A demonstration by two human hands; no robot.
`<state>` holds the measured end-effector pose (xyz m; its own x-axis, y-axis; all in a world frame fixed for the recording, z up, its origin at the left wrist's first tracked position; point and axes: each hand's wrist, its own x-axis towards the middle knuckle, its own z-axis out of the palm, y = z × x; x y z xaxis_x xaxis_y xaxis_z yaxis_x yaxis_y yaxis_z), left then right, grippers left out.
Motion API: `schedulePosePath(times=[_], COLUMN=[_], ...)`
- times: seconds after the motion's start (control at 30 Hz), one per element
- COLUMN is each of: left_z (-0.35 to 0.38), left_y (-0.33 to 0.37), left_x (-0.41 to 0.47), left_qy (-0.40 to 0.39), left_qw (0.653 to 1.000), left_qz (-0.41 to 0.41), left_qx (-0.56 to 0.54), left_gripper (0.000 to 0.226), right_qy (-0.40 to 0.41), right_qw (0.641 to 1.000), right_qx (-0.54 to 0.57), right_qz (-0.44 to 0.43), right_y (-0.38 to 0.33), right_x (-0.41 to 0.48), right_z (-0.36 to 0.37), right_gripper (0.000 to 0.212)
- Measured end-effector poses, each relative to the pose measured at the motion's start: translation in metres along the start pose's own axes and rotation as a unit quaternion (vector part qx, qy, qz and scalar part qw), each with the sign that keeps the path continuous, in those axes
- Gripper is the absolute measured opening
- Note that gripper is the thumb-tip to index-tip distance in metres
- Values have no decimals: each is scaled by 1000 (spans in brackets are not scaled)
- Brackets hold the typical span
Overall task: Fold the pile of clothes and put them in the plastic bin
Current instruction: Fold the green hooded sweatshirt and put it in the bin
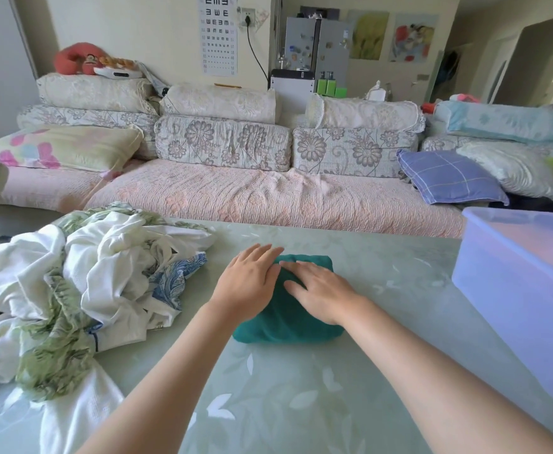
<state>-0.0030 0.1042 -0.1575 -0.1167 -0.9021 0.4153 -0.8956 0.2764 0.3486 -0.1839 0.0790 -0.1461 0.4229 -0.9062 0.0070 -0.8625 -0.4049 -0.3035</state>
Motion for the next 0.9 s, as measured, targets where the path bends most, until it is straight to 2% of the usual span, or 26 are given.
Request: schedulePosePath(times=[0.17,0.23,0.53,0.63,0.73,0.83,0.9], left_z=[27,31,40,38,28,15,7], left_y=[-13,-17,-23,-23,-14,-1,5], left_x=[4,12,30,35,40,43,43], left_qy=[-61,-81,-93,-102,-104,-114,-124], left_qw=[986,981,956,923,875,821,800], left_qz=[-94,-120,-185,-239,-324,-408,-440], left_qx=[-124,-131,-207,-283,-345,-383,-388], left_gripper=[44,45,40,35,34,50,62], right_qy=[17,8,-4,6,-11,-42,-48], right_qw=[999,998,966,931,898,871,848], right_qx=[23,43,250,330,356,383,416], right_qz=[19,39,70,155,257,304,324], right_y=[7,9,40,49,45,34,26], right_x=[7,18,52,58,52,40,33], right_z=[4,3,14,19,18,9,0], right_gripper=[56,58,53,64,81,84,84])
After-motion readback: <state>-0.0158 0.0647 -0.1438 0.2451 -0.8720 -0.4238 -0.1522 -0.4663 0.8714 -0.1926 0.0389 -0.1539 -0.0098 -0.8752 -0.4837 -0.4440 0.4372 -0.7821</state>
